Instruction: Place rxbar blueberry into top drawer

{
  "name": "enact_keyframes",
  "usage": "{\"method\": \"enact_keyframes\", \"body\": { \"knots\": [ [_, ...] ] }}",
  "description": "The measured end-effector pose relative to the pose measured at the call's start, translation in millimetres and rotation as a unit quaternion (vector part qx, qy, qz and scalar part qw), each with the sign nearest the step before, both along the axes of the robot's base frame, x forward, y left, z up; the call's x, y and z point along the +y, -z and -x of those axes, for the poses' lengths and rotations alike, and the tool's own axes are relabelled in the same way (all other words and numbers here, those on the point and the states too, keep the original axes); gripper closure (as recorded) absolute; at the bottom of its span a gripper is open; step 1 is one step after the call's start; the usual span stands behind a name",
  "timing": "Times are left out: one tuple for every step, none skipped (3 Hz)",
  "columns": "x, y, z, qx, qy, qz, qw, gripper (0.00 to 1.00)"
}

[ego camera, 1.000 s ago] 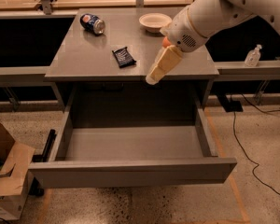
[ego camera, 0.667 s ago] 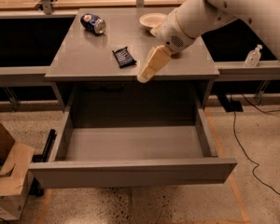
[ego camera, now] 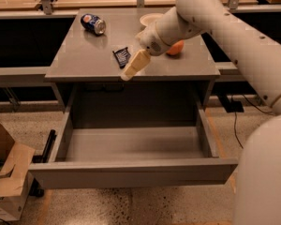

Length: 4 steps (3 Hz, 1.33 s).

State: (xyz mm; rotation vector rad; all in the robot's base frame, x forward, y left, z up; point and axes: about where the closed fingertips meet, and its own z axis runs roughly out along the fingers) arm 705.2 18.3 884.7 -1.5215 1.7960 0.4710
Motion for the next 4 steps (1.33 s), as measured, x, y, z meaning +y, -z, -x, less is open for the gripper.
{"method": "enact_keyframes", "body": {
  "knots": [
    [9.2, 20.3, -34.0, 0.006, 0.021, -0.024, 0.9995, 0.0],
    [4.2, 30.9, -64.5, -0.001, 0.064, -0.051, 0.9967, 0.0],
    [5.5, 40.1, -91.4, 0.002, 0.101, -0.085, 0.9913, 0.0],
    [35.5, 40.4, -102.1, 0.005, 0.094, -0.118, 0.9886, 0.26]
  ]
}}
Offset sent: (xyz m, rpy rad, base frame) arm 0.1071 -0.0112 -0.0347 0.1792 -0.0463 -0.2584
